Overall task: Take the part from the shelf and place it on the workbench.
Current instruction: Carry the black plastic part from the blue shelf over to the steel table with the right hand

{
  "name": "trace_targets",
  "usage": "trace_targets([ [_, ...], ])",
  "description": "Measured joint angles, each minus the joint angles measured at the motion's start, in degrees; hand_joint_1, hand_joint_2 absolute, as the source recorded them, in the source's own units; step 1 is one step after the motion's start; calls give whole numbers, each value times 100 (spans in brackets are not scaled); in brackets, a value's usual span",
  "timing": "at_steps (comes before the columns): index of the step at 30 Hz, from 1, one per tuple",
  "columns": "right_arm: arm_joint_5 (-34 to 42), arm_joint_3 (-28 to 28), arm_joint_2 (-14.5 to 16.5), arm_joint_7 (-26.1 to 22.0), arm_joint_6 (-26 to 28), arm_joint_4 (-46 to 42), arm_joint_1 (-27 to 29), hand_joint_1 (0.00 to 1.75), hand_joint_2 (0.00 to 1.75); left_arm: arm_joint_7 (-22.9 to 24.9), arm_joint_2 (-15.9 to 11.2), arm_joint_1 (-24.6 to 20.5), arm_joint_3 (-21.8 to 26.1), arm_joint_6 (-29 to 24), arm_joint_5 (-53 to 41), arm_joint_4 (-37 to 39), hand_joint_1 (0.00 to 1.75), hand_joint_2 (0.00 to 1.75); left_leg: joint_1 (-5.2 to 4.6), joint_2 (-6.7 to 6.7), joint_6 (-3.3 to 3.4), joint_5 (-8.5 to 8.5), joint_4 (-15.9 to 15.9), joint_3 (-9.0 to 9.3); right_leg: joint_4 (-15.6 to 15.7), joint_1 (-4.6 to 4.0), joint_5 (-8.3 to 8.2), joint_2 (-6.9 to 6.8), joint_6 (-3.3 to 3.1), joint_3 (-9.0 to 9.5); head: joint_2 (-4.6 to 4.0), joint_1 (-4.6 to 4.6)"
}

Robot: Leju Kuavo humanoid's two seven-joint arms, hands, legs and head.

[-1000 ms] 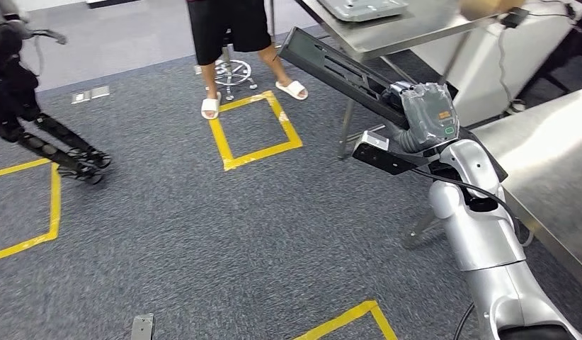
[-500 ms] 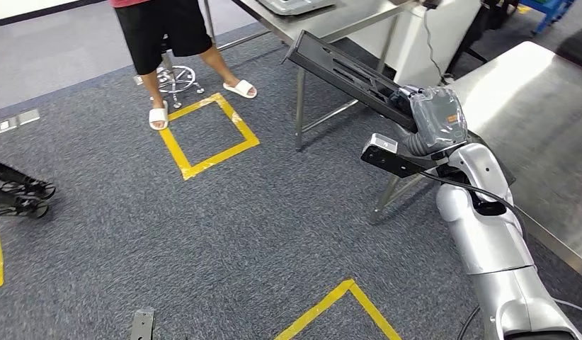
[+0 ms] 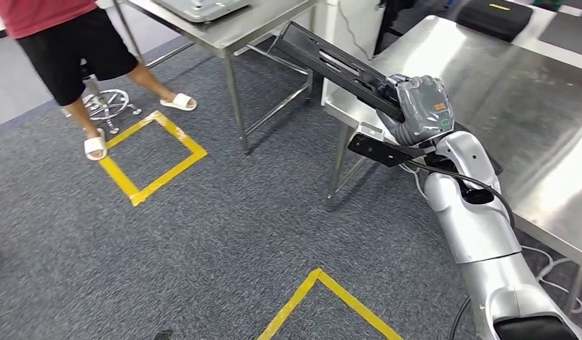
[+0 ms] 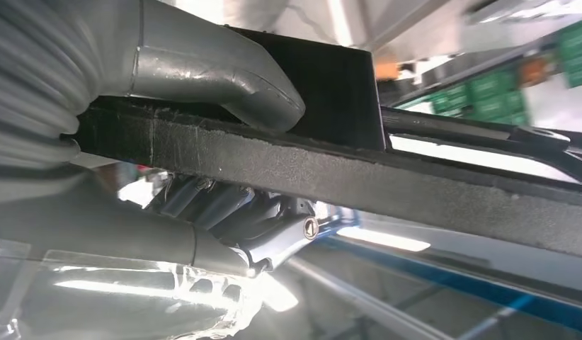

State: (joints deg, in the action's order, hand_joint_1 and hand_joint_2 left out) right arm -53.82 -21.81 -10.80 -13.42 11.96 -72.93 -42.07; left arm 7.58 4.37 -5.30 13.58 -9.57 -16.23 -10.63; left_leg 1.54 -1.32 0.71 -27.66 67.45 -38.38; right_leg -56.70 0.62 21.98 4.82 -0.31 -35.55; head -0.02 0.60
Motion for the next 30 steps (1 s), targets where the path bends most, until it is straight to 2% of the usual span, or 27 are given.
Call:
trace_targets([
  [2,1,0,-4,2,0,1,2,175,175,7,-21,-1,-19,2,-16,5,0,175,-21,-203,85,255,-628,299,-1,-15,-18,141,25,-14,0,-7],
  [3,2,1,-8,3,0,2,7,175,175,13,-30,-4,-24,2,-31,7,0,175,-40,-251,113,286,-766,364,0,-7,-31,201,47,-28,0,-5],
  [5,9,8,-31,4,2,2,20,175,175,29,-39,-21,-36,1,-63,8,0,175,-78,-155,149,298,-832,395,27,1,-68,317,113,-60,0,10],
  [6,13,15,-45,5,4,1,26,175,175,38,-42,-36,-43,0,-76,8,0,175,-79,-83,167,334,-896,425,12,-5,-71,273,138,-88,0,15],
  [8,18,29,-76,8,9,-3,13,175,175,45,-44,-59,-54,0,-97,8,0,175,-64,58,220,415,-1042,493,-260,-34,67,-25,147,-260,0,-3],
  [9,19,33,-84,9,11,-3,10,175,175,49,-44,-64,-57,2,-103,9,0,175,-60,127,235,441,-1086,508,-586,-23,214,-223,134,-428,0,-16],
  [10,18,34,-92,10,12,-2,12,175,175,53,-43,-64,-59,4,-106,9,0,175,-62,197,248,447,-1098,507,-982,-8,377,-333,136,-629,0,-26],
  [11,17,34,-97,12,13,-1,27,175,175,57,-42,-64,-62,7,-108,10,0,175,-61,272,248,448,-1098,500,-1353,20,504,-377,159,-814,0,-32],
  [12,16,34,-103,14,13,1,49,175,175,62,-38,-63,-70,11,-110,10,0,175,-55,351,240,445,-1097,494,-1567,51,559,-401,205,-918,0,-36],
  [13,15,34,-109,16,13,3,67,175,175,66,-33,-63,-80,13,-113,11,0,175,-45,428,224,439,-1093,491,-1559,86,530,-429,271,-904,0,-36],
  [14,13,35,-115,19,14,3,76,175,175,70,-27,-64,-90,14,-115,12,0,175,-29,505,196,430,-1084,490,-1296,122,423,-483,350,-758,0,-39],
  [15,9,36,-118,20,15,4,78,175,175,76,-21,-65,-99,15,-118,12,0,175,-15,580,156,412,-1064,491,-867,155,279,-605,429,-515,0,-41],
  [16,4,37,-119,20,17,4,72,175,175,82,-23,-66,-104,15,-125,12,0,175,-17,649,103,384,-1036,487,-471,157,162,-764,475,-280,0,-51],
  [17,-2,37,-115,20,19,2,68,175,175,90,-25,-66,-107,14,-138,12,0,175,-28,718,46,351,-1005,484,-170,147,77,-879,474,-113,0,-54],
  [18,-8,37,-110,20,20,1,68,175,175,96,-31,-67,-109,10,-150,12,0,175,-46,782,-4,320,-978,488,-23,132,38,-946,434,-33,0,-51],
  [19,-13,41,-110,20,21,-1,72,175,175,101,-36,-69,-110,7,-163,12,0,175,-59,851,-44,297,-966,498,-10,111,34,-916,368,-35,0,-44],
  [20,-19,47,-114,23,22,-3,81,175,175,104,-36,-75,-111,3,-172,12,0,175,-54,920,-72,282,-961,515,-11,112,26,-825,304,-53,0,-30],
  [21,-26,56,-122,27,22,-6,90,175,175,105,-36,-84,-112,1,-177,12,0,175,-26,922,-103,256,-944,528,-16,131,20,-739,250,-58,0,-18],
  [22,-34,68,-133,33,22,-11,95,175,175,105,-37,-92,-112,2,-180,12,0,175,5,822,-131,186,-873,514,-19,142,14,-655,205,-59,0,-12],
  [23,-42,78,-136,39,22,-16,96,175,175,105,-37,-96,-113,2,-184,12,0,175,29,648,-153,50,-690,447,-18,153,6,-579,157,-54,0,-5],
  [25,-51,90,-123,44,22,-24,105,175,175,105,-39,-85,-113,5,-189,13,0,175,43,264,-167,-349,7,141,-16,137,-6,-423,84,-52,0,15],
  [26,-51,90,-111,45,21,-25,120,175,175,108,-40,-76,-113,6,-189,14,0,175,37,179,-159,-516,409,-58,-17,113,-9,-338,62,-53,0,22],
  [27,-52,90,-103,44,21,-24,139,175,175,110,-40,-70,-113,7,-189,15,0,175,32,147,-144,-592,693,-217,-19,87,-13,-247,50,-54,0,27],
  [28,-53,90,-100,44,21,-24,157,175,175,112,-41,-67,-113,7,-189,15,0,175,26,135,-115,-549,780,-291,-21,62,-17,-152,41,-53,0,26],
  [29,-54,91,-100,44,20,-24,168,175,175,114,-41,-67,-113,7,-189,16,0,175,16,113,-72,-390,635,-256,-23,39,-20,-58,36,-50,0,26],
  [30,-55,92,-101,44,21,-24,170,175,175,114,-41,-67,-113,8,-189,16,0,175,5,48,-14,-159,297,-122,-24,22,-24,30,32,-45,0,26],
])
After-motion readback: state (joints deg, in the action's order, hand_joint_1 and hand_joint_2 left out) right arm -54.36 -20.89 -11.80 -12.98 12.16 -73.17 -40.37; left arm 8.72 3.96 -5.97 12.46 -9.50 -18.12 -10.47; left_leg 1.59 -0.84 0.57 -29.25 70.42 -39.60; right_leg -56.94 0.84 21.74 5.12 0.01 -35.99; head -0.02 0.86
